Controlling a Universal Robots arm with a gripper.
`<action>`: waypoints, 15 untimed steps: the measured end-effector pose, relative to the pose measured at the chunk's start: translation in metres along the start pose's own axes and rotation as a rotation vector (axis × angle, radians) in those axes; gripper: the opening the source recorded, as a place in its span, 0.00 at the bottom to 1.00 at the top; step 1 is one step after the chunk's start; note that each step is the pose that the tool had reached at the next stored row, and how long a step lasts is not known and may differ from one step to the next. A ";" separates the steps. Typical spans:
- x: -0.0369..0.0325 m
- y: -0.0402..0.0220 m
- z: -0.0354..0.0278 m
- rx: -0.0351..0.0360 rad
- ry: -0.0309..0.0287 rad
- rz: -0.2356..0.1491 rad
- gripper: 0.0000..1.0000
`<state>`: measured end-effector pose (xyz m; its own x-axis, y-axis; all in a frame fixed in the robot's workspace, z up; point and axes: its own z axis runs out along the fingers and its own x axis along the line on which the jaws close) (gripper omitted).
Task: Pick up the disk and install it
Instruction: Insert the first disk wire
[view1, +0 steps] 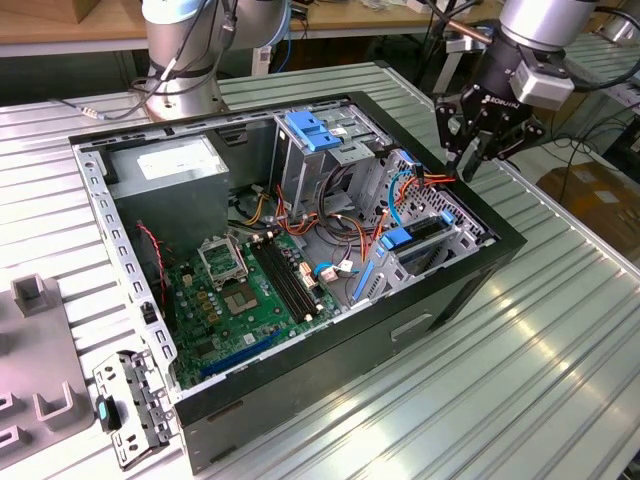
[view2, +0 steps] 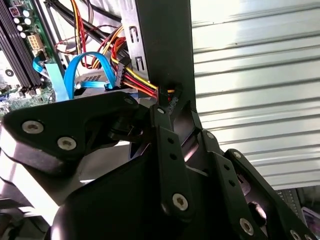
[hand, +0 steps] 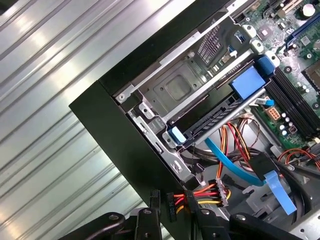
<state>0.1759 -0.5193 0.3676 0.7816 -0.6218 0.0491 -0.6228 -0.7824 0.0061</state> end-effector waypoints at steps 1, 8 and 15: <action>0.0000 -0.0001 0.0008 0.0005 0.0001 -0.010 0.33; 0.0003 -0.0002 -0.0041 0.0014 0.0003 -0.028 0.16; -0.0083 0.0066 -0.0045 0.0009 0.0003 -0.021 0.16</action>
<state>0.1651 -0.5192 0.3718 0.7943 -0.6055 0.0492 -0.6065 -0.7951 0.0062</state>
